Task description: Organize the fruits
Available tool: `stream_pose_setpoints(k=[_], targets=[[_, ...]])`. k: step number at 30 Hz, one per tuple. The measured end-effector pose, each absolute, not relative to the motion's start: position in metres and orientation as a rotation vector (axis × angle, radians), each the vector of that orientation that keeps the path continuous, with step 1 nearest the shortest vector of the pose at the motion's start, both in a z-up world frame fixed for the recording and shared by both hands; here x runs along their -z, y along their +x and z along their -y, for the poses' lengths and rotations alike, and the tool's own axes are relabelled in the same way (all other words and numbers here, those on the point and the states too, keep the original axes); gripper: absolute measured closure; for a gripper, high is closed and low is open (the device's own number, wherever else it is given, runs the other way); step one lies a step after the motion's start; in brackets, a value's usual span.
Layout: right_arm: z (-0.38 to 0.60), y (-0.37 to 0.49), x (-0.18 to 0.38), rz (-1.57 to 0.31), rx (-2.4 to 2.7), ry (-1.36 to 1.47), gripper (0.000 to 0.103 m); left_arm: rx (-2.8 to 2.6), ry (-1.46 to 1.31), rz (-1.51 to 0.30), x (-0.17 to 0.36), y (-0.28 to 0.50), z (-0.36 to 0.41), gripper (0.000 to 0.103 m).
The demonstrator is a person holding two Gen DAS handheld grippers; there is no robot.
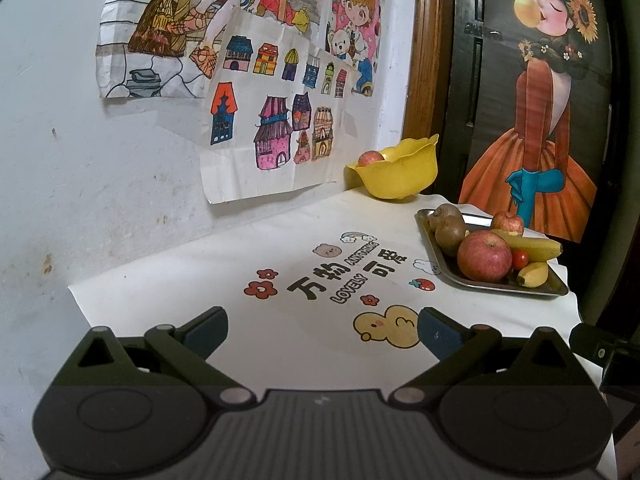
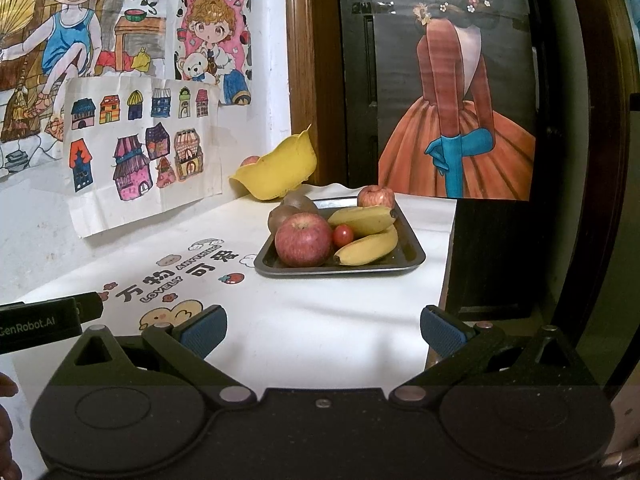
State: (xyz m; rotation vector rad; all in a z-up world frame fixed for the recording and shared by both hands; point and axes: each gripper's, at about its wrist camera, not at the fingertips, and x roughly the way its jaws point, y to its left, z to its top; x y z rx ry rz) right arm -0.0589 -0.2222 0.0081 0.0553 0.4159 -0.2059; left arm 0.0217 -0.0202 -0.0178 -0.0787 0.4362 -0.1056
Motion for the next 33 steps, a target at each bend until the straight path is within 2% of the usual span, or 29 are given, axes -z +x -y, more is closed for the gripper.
stream_pose_setpoints(k=[33], targets=[[0.2224, -0.0591, -0.0048, -0.433, 0.202, 0.062, 0.001, 0.106, -0.078, -0.44, 0.0181, 0.0211, 0.0206, 0.0]])
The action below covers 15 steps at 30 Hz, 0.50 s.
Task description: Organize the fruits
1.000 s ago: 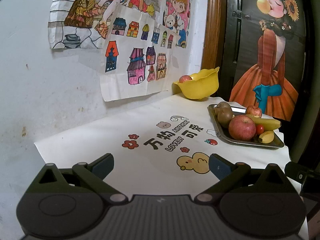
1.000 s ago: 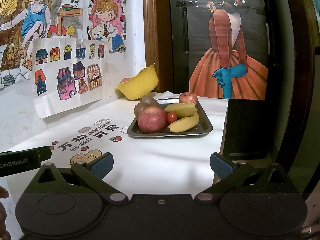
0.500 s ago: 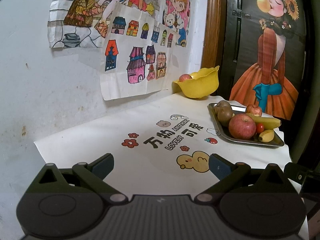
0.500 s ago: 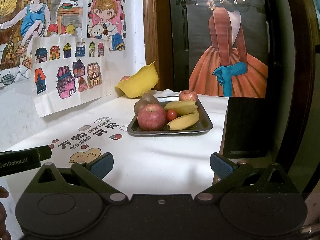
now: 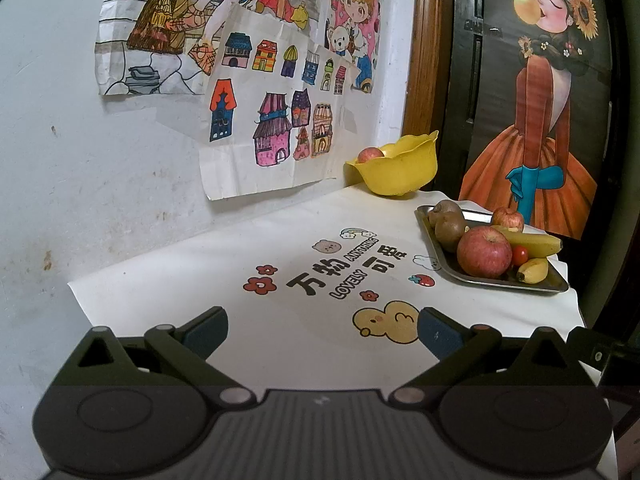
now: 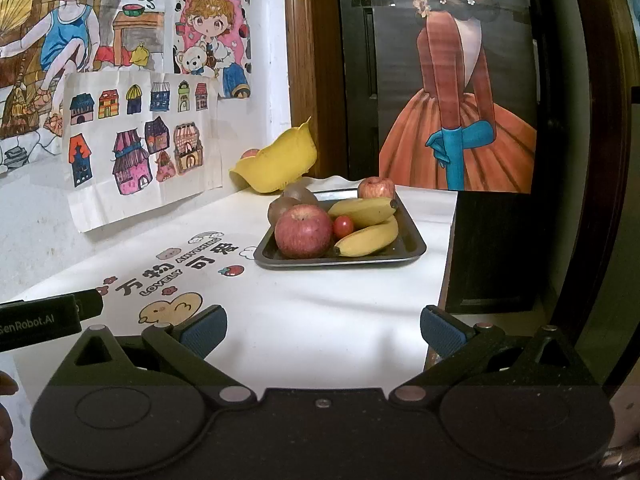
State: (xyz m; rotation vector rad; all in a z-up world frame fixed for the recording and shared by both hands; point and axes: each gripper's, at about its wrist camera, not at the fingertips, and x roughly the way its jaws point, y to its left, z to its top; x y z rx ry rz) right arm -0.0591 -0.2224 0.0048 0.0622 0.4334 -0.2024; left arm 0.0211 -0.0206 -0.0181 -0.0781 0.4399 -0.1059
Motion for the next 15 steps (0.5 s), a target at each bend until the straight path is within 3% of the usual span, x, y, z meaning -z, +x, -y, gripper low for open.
stream_pose_setpoints(k=[15], targets=[[0.2239, -0.0592, -0.0017, -0.447, 0.201, 0.069, 0.001, 0.118, -0.086, -0.451, 0.0193, 0.018, 0.0249, 0.0]])
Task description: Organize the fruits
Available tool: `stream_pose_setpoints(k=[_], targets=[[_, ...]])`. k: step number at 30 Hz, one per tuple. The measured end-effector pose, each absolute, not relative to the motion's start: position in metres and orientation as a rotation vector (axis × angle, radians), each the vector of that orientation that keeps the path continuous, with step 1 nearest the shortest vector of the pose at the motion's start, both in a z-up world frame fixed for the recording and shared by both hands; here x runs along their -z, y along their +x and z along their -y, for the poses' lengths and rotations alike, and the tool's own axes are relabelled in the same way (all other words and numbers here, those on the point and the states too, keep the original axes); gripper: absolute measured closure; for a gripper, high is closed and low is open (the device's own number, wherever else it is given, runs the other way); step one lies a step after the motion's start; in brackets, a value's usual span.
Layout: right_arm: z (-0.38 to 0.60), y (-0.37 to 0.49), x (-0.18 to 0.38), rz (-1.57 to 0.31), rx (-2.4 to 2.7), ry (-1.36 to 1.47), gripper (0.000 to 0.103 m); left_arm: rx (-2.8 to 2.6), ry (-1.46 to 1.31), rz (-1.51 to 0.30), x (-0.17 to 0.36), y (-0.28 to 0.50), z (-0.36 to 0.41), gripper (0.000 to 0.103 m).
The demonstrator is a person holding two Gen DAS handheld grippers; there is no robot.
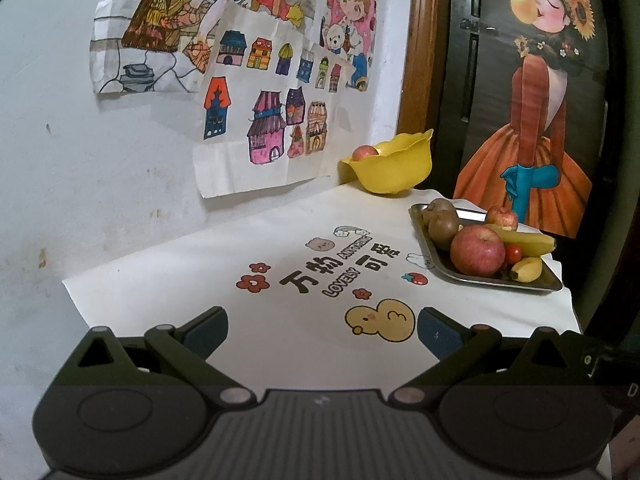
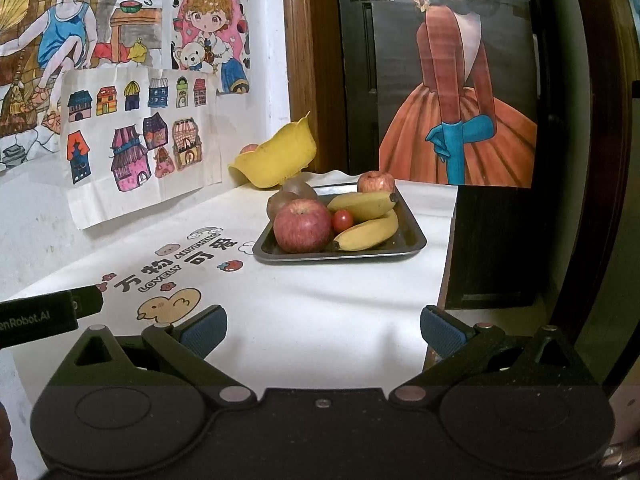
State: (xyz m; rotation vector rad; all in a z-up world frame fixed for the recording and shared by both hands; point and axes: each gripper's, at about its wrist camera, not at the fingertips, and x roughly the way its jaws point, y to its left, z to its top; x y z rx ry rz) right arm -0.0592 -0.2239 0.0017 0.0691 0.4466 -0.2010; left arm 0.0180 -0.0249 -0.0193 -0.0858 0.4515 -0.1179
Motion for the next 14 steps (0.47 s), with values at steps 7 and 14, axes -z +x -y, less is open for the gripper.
stream_pose_setpoints(k=[7, 14], targets=[[0.2264, -0.0574, -0.0005, -0.456, 0.199, 0.073, 0.001, 0.121, -0.084, -0.454, 0.0191, 0.0191, 0.0254, 0.0], [0.2282, -0.0553, -0.0005, -0.467, 0.197, 0.076, 0.001, 0.117, -0.083, -0.458, 0.0194, 0.0194, 0.0268, 0.0]])
